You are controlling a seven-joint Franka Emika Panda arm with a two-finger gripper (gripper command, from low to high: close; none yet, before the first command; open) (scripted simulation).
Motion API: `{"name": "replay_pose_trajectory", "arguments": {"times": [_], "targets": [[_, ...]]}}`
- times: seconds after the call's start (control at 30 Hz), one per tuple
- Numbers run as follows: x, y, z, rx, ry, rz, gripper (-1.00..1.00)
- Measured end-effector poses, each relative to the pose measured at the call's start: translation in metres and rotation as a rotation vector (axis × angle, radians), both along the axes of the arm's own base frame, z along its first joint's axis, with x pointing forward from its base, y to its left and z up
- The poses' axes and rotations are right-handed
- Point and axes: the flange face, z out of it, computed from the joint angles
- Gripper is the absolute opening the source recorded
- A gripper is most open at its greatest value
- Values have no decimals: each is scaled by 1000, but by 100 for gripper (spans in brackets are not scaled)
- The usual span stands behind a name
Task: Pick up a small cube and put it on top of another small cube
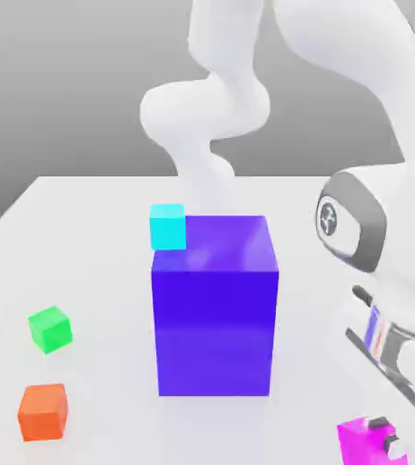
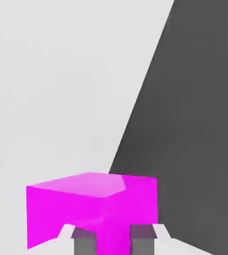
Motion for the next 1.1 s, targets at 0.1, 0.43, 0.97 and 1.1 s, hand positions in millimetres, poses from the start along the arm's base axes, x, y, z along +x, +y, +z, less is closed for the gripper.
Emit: {"name": "replay_pose_trajectory", "arguments": {"times": [0.1, 0.43, 0.97, 1.1], "targets": [[-12, -76, 12, -20, 7, -8, -100], [-201, -371, 20, 8, 61, -69, -100], [-286, -380, -25, 115, 13, 98, -100], [-287, -381, -39, 112, 11, 93, -100]]}}
